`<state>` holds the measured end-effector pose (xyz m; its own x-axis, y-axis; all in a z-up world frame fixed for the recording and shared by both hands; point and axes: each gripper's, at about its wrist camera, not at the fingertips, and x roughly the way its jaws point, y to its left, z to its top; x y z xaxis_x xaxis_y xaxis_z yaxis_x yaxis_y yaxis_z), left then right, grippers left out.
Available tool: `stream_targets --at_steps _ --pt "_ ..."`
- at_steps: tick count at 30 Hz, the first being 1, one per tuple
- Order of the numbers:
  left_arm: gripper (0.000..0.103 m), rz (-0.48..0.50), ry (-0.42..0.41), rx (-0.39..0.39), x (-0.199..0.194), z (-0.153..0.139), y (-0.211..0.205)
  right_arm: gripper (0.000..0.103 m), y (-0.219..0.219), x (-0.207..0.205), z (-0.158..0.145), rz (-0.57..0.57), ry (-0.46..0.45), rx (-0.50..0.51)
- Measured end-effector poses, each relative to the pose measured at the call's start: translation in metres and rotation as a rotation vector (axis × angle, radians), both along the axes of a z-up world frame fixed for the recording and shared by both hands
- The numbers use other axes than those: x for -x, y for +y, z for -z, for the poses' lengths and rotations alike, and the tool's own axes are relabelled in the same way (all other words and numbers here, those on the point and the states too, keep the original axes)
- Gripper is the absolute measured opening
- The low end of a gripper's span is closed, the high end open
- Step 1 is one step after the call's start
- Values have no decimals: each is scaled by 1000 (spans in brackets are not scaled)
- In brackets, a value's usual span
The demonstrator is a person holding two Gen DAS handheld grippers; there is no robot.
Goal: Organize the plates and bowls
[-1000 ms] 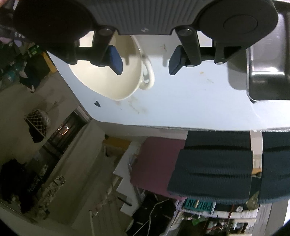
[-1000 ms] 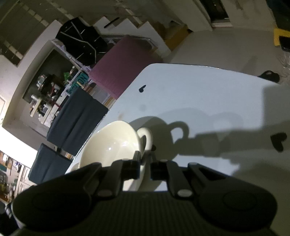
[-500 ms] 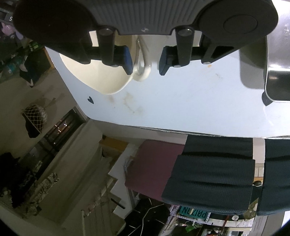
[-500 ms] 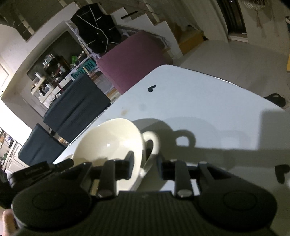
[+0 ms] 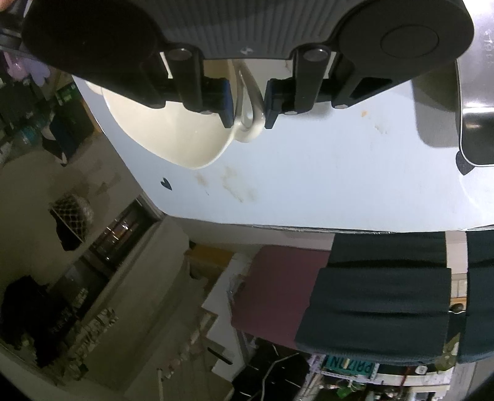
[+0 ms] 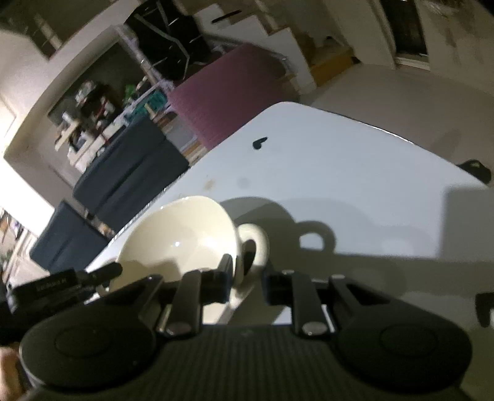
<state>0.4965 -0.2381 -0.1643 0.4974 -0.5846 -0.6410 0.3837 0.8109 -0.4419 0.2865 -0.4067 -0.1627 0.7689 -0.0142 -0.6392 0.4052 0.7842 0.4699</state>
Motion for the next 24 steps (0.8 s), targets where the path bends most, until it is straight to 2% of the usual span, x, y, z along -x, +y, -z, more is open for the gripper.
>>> stream_targets --at_steps 6,12,16,24 --pt "21 7 -32 -25 4 -1 -2 24 4 -3 -4 -12 11 40" --pt "20 -13 -67 0 15 2 3 24 5 -5 -4 -10 6 73" --pt "19 -47 -74 29 19 -3 9 25 14 -5 -10 -36 -12 155" --pt "17 -48 -83 29 25 -19 15 25 12 -3 -15 -40 -53 139"
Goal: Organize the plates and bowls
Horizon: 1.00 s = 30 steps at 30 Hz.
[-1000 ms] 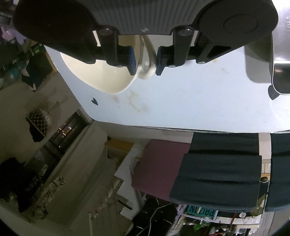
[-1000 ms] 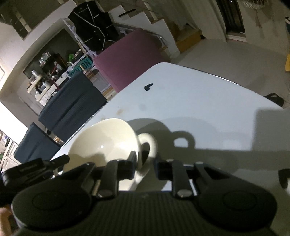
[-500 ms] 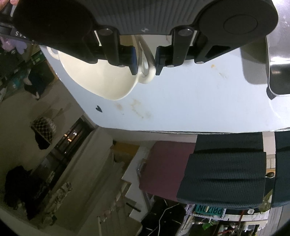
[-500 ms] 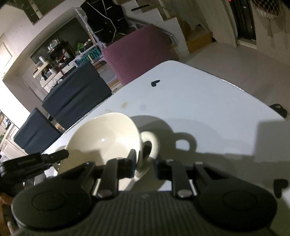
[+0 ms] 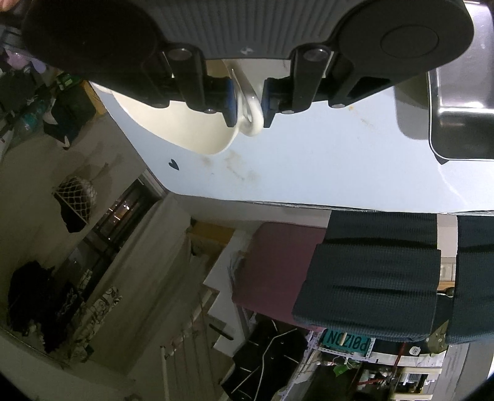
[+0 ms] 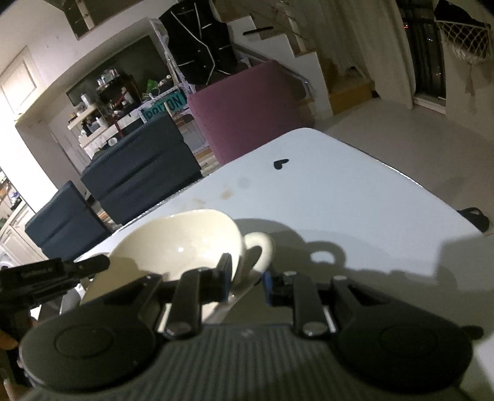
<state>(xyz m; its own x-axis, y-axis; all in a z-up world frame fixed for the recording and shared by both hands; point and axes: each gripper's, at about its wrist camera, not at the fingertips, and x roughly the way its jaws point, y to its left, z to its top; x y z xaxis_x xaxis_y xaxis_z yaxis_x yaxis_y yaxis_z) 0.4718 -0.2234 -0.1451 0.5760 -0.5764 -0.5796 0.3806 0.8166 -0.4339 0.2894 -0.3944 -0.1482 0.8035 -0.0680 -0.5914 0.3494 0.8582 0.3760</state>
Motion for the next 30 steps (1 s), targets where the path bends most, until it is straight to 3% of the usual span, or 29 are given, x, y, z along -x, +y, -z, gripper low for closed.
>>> stream_targets --at_steps 4,12,17,24,30 --pt "17 -4 38 -13 -1 8 -1 25 -4 2 5 0 13 -17" --pt "18 -4 105 40 -8 23 3 25 -8 -7 12 -8 77 -54" --pt "20 -37 142 42 -12 24 -1 26 -6 -13 9 16 69 -68" --pt "21 -56 171 25 -17 22 -7 35 -12 -20 15 72 56 -130" --pt "21 -25 141 -11 -16 22 -11 26 -7 -17 16 37 56 -124"
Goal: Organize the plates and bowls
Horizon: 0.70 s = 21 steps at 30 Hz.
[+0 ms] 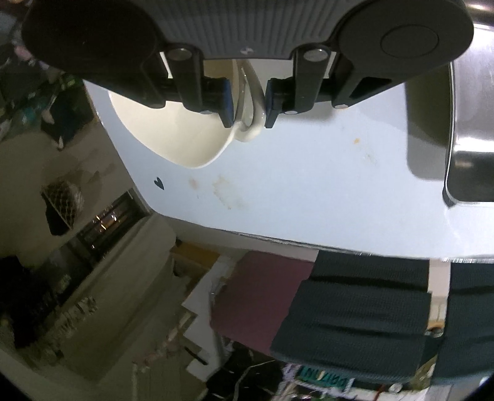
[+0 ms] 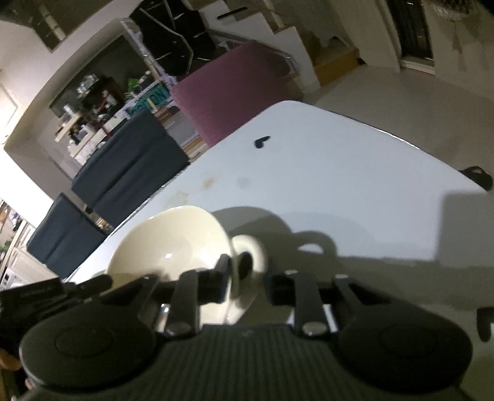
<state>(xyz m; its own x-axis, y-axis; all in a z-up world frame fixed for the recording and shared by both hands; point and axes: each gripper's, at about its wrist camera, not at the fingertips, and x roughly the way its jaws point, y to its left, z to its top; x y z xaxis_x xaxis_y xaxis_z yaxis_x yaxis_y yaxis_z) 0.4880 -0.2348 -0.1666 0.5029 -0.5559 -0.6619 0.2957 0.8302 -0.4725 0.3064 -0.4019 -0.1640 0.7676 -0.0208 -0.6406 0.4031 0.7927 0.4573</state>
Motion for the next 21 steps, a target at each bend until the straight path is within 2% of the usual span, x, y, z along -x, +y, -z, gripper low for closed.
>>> stream_targets --at_steps 6,11,14,21 --pt "20 7 -27 16 6 2 2 26 5 0 -4 -20 -2 59" --pt "20 7 -60 10 14 -9 5 25 7 4 -13 -32 -30 105" --pt "20 -2 -80 32 19 -23 12 25 8 8 -20 -40 -61 109" --pt "19 -27 -126 15 44 -68 33 25 20 20 -45 -64 -141 89"
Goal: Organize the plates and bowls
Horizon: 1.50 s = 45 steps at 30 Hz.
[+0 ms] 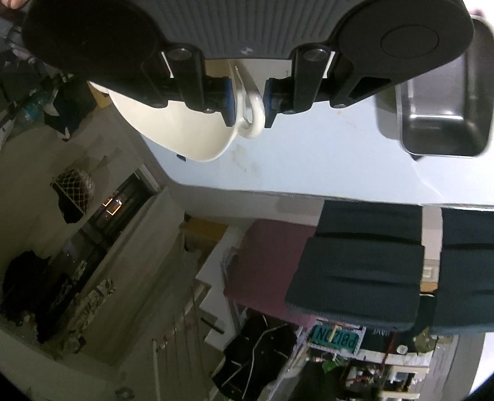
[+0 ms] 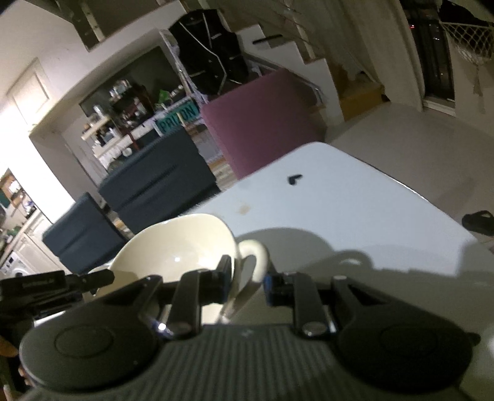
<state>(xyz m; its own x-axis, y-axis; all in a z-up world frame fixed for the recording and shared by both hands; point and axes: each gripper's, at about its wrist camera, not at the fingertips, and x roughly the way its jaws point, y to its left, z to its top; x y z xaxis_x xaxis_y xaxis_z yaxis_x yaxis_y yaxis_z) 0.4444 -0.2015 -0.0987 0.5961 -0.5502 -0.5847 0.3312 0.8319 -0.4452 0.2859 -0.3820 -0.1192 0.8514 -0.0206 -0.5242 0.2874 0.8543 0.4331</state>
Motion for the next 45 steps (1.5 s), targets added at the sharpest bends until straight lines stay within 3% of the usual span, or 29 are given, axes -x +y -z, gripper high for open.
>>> stream_targets --at_steps 13,26,34,45 --pt "17 -98 -14 13 80 -66 74 24 41 31 -51 -119 -48 -18" --pt "18 -195 -41 0 191 -118 163 24 101 74 -88 -273 -71 -14" --pt "18 -248 -12 7 241 -114 204 24 128 84 -89 -366 -32 15" --pt "17 -236 46 63 273 -57 239 24 135 80 -52 -442 79 -18"
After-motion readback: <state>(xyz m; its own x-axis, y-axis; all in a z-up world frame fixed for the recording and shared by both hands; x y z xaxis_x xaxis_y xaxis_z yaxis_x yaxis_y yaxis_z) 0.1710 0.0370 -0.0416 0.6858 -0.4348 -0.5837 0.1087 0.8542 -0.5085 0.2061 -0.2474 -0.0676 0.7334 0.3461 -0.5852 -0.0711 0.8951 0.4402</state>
